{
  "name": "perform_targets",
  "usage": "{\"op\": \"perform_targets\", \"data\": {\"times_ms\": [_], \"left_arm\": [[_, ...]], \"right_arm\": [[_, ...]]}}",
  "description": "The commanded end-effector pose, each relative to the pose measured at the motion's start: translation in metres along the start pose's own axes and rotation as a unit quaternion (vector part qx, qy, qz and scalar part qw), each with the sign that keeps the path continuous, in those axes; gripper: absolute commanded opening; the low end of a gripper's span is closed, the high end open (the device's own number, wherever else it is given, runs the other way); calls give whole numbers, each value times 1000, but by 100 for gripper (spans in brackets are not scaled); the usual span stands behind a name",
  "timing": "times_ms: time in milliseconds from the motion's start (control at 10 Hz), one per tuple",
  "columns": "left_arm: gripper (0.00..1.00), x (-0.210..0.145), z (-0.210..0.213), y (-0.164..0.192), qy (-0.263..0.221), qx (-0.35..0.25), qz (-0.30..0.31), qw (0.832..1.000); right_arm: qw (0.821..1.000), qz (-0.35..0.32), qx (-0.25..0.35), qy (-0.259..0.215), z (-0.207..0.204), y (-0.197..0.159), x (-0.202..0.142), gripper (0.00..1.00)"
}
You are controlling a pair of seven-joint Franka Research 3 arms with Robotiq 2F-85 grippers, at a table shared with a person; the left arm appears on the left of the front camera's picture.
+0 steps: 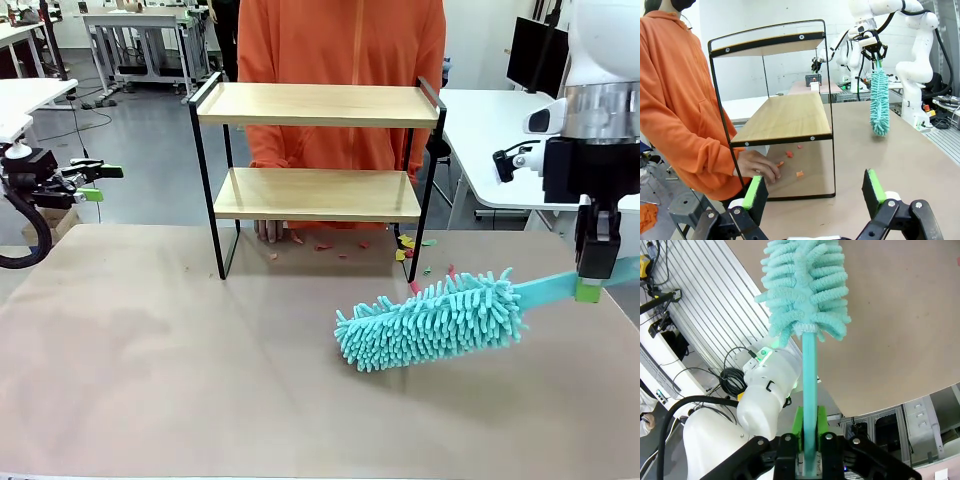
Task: Clean the shelf.
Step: Clean the specific section of the Shelf indicated by the human with the Duster.
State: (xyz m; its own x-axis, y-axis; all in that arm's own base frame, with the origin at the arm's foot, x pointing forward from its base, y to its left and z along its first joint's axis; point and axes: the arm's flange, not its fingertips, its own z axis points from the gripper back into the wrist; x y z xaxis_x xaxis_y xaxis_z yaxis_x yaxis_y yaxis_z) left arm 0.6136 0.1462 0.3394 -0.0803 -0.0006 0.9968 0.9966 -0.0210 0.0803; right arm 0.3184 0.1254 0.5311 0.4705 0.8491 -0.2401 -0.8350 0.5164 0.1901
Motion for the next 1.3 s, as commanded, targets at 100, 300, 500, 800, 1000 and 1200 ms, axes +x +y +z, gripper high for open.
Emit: {"op": "perform_targets", "data": {"times_ms": [100,300,500,800,1000,1200], "left_arm": [[100,2,0,-1,4,-2,-1,1000],[100,2,0,-1,4,-2,-1,1000],[100,2,0,-1,4,-2,-1,1000],[100,2,0,-1,4,-2,-1,1000],[100,2,0,-1,4,-2,-1,1000],[100,2,0,-1,4,-2,-1,1000]], "right_arm": [[1000,1,-2,-3,1,1,-3,13],[1000,0,0,0,0,0,0,13],[995,-50,28,-84,17,25,38,13],[988,-98,-7,-118,16,62,95,13],[967,-195,4,-164,7,89,148,13],[949,-247,-21,-195,-4,108,185,13]]}}
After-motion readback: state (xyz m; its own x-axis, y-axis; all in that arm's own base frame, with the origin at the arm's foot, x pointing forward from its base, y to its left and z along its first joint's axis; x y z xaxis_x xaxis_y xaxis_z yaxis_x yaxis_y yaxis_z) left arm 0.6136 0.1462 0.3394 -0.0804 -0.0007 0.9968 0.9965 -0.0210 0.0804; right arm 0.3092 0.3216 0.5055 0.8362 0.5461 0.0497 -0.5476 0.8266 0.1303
